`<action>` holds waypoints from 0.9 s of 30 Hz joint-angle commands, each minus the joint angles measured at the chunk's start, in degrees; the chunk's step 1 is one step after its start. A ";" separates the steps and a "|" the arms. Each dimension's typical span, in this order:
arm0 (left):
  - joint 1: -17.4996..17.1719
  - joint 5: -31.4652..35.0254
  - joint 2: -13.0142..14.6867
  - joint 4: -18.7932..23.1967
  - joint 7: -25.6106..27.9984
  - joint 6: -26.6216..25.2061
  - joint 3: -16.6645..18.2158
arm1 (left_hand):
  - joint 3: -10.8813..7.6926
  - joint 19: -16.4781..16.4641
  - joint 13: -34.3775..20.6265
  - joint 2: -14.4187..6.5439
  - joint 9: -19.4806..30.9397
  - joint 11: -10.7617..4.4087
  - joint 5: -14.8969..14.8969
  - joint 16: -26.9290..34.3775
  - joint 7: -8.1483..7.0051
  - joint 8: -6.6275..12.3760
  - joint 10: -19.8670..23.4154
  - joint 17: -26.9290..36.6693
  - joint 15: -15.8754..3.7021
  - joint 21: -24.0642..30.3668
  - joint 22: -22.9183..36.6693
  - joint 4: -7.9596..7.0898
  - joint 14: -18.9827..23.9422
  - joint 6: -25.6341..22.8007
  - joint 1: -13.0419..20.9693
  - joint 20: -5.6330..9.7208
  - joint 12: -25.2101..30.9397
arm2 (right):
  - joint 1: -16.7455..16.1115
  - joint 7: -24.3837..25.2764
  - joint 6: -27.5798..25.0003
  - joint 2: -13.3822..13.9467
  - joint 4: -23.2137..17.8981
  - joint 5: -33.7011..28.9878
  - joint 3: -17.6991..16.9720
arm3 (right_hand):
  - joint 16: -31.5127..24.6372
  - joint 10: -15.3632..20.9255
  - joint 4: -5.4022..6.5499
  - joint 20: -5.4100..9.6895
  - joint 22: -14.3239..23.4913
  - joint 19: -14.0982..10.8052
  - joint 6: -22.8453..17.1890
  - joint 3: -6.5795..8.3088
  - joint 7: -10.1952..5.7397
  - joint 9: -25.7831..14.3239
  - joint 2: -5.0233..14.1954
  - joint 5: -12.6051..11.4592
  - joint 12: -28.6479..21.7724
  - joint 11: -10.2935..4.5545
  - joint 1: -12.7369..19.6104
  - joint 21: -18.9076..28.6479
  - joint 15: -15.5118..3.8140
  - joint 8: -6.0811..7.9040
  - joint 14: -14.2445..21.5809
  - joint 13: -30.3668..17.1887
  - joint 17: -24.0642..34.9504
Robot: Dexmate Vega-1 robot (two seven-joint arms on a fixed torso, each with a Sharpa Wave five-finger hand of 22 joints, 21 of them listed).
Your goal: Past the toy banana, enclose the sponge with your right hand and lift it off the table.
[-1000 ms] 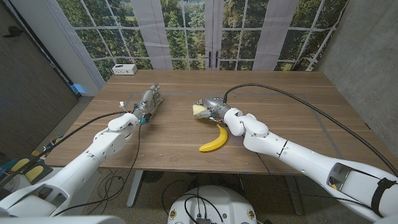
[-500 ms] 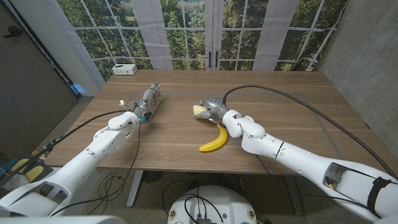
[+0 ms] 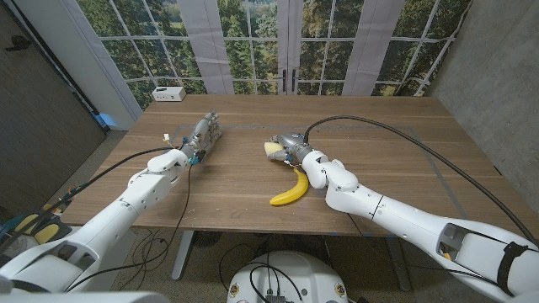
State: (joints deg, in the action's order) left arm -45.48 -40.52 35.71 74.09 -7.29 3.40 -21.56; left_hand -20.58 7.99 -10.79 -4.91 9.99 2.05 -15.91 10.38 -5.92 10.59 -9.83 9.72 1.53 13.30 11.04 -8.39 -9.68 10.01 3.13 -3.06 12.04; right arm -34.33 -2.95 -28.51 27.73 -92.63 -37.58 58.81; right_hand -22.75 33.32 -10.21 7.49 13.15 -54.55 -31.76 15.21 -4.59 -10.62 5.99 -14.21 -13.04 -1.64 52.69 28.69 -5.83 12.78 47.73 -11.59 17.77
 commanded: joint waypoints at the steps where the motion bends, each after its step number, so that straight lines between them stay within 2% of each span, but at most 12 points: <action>1: 0.05 0.04 -0.20 -0.13 -0.06 0.19 -0.05 | 0.06 -0.06 -0.14 -1.63 0.14 0.39 -0.30 0.00 -0.28 0.00 -2.56 0.31 -0.17 -0.13 0.23 0.02 -5.21 3.38 0.21 -0.01 -0.11 | -0.07 0.58 -2.02 0.53 1.15 -0.99 1.80 | -1.94 2.80 -0.25 2.58 1.98 -0.80 -3.69 0.91 0.20 -0.14 0.84 -0.23 -0.76 -0.08 5.44 2.73 -7.27 0.96 4.07 -0.19 1.69; 3: -0.22 -0.16 -0.12 0.13 -0.02 0.13 0.10 | 0.09 -0.08 -0.14 -1.63 0.14 -0.23 -0.30 0.00 -0.29 0.01 -2.60 0.31 -0.17 -0.13 0.23 0.01 -5.20 3.37 0.19 -0.03 -0.12 | -0.18 1.26 -1.34 0.58 1.56 -0.50 1.54 | -3.19 4.89 -0.46 3.82 3.67 -1.05 -6.20 1.65 0.58 -0.13 0.98 -0.02 -1.17 0.67 9.73 5.04 -7.58 1.25 7.07 -0.24 2.90; 4: -0.32 -0.04 0.01 0.30 0.11 0.12 0.09 | 0.11 -0.05 -0.14 -1.62 0.14 0.08 -0.31 0.00 -0.31 0.01 -2.61 0.31 -0.19 -0.15 0.24 0.00 -5.21 3.37 0.18 -0.02 -0.12 | -0.22 1.47 -1.16 0.58 1.69 -0.29 1.43 | -3.89 6.33 -0.61 4.46 4.80 -1.06 -7.27 2.01 0.90 -0.21 0.43 0.37 -1.33 1.10 13.77 6.96 -7.79 1.05 8.97 -0.35 4.01; 5: -0.54 -0.11 0.02 0.51 0.42 0.11 0.22 | 0.12 -0.06 -0.14 -1.62 0.14 0.06 -0.31 0.00 -0.32 0.00 -2.60 0.31 -0.15 -0.15 0.24 0.00 -5.21 3.38 0.18 0.01 -0.12 | -0.32 2.04 -0.72 0.57 1.97 -0.01 1.24 | -4.17 6.75 -0.47 4.62 5.17 -1.16 -7.61 2.06 1.10 -0.29 0.31 0.57 -1.35 1.35 15.19 7.76 -7.82 0.96 9.78 -0.41 4.48; 6: -0.64 -0.23 -0.03 0.51 0.38 0.23 0.30 | 0.13 -0.07 -0.14 -1.62 0.14 0.34 -0.31 0.00 -0.35 0.01 -2.50 0.31 -0.17 -0.14 0.24 -0.01 -5.22 3.37 0.17 0.00 -0.08 | -0.46 2.71 -0.23 0.61 2.18 0.26 1.04 | -4.73 7.91 -0.29 4.80 5.93 -1.29 -8.61 2.19 1.77 -0.58 0.22 1.21 -1.44 2.44 18.96 9.87 -7.82 0.83 11.72 -0.62 5.74; 7: -0.65 -0.19 0.06 0.60 0.39 0.13 0.28 | 0.14 -0.05 -0.14 -1.61 0.14 0.12 -0.32 0.00 -0.27 0.00 -2.65 0.31 -0.16 -0.15 0.24 -0.01 -5.22 3.37 0.16 -0.03 -0.14 | -0.53 3.06 0.10 0.63 2.31 0.51 0.88 | -4.74 8.70 -0.24 4.79 6.25 -1.54 -8.93 2.27 1.91 -0.68 0.22 1.43 -1.63 2.76 20.30 10.77 -7.84 0.79 12.10 -0.71 6.10; 8: -0.68 -0.05 0.08 0.66 0.59 0.16 0.25 | 0.15 -0.05 -0.14 -1.61 0.15 0.29 -0.32 0.01 -0.28 0.02 -2.58 0.31 -0.18 -0.16 0.24 -0.02 -5.21 3.34 0.16 -0.03 -0.11 | -0.58 3.44 0.50 0.68 2.44 0.72 0.74 | -4.77 9.23 -0.33 4.85 7.03 -1.38 -9.49 2.50 2.31 -0.91 0.14 1.93 -1.58 3.18 23.52 12.61 -7.87 0.66 12.96 -0.91 6.95; 11: -0.66 -0.12 0.05 0.56 0.43 0.09 0.20 | 0.17 -0.05 -0.14 -1.61 0.14 0.35 -0.32 0.01 -0.25 0.04 -2.62 0.31 -0.17 -0.16 0.24 -0.02 -5.20 3.28 0.15 -0.02 -0.13 | -0.98 5.63 1.74 0.78 2.87 0.91 0.35 | -4.81 10.55 -0.10 5.09 8.34 -1.72 -10.95 3.13 3.25 -1.20 0.99 2.63 -1.73 3.49 28.05 15.90 -7.74 0.74 14.66 -1.21 8.11; 12: -0.63 -0.12 0.01 0.47 0.41 0.13 0.19 | 0.19 -0.06 -0.14 -1.60 0.14 0.06 -0.32 0.01 -0.29 0.04 -2.63 0.32 -0.18 -0.16 0.24 -0.03 -5.20 3.27 0.14 0.01 -0.13 | -1.19 6.60 2.40 0.86 3.00 0.98 0.17 | -4.76 11.06 -0.03 5.05 8.69 -1.36 -11.25 3.25 3.28 -1.26 1.06 2.84 -1.80 4.15 29.29 16.73 -7.70 0.70 15.15 -1.30 8.39; 13: -0.60 -0.09 -0.09 0.35 0.54 0.20 0.20 | 0.19 -0.07 -0.14 -1.60 0.14 0.07 -0.33 0.01 -0.26 0.03 -2.65 0.32 -0.18 -0.16 0.24 -0.03 -5.20 3.28 0.14 0.00 -0.14 | -1.45 7.69 3.32 0.97 3.14 1.26 -0.13 | -4.56 11.86 0.07 5.01 8.97 -1.09 -11.97 3.23 3.46 -1.31 0.97 3.01 -2.04 3.67 30.06 17.43 -7.70 0.84 15.26 -1.41 8.55; 18: -0.31 0.52 0.20 0.49 0.66 -0.24 -0.20 | 0.24 -0.05 -0.14 -1.58 0.14 0.26 -0.33 0.00 -0.24 0.04 -2.64 0.32 -0.17 -0.17 0.24 -0.05 -5.22 3.23 0.11 -0.01 -0.13 | -2.75 13.01 6.94 1.30 3.84 1.85 -1.44 | -1.73 16.93 1.39 4.84 10.28 -0.23 -17.82 2.78 5.06 -1.53 2.12 3.47 -3.93 5.78 32.07 22.10 -7.70 1.92 15.97 -2.51 6.43; 27: 0.07 0.39 -0.19 0.04 0.11 0.06 -0.30 | 0.30 -0.03 -0.14 -1.58 0.14 0.04 -0.34 0.00 -0.24 0.02 -2.61 0.32 -0.17 -0.19 0.24 -0.07 -5.24 3.27 0.09 0.00 -0.11 | -3.93 16.97 10.51 1.40 3.93 3.14 -3.42 | -0.96 20.91 2.96 4.63 10.51 -0.18 -22.66 2.38 6.44 -1.56 3.72 3.60 -5.11 6.92 31.16 25.72 -7.53 2.54 19.24 -2.96 4.61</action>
State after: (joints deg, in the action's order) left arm -45.85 -40.37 35.66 74.38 -6.92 3.49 -21.57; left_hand -20.58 7.99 -10.79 -4.91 9.99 2.05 -15.91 10.38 -5.93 10.59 -9.83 9.71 1.53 13.30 11.05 -8.39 -9.68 10.01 3.13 -3.06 12.04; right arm -36.97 8.43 -22.33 29.00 -89.01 -35.59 57.49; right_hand -23.74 47.95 -7.80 8.09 23.54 -54.95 -47.93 17.55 -3.98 -11.83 1.53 -10.91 -17.57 0.09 76.78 53.74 -9.96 14.88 65.31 -14.25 22.59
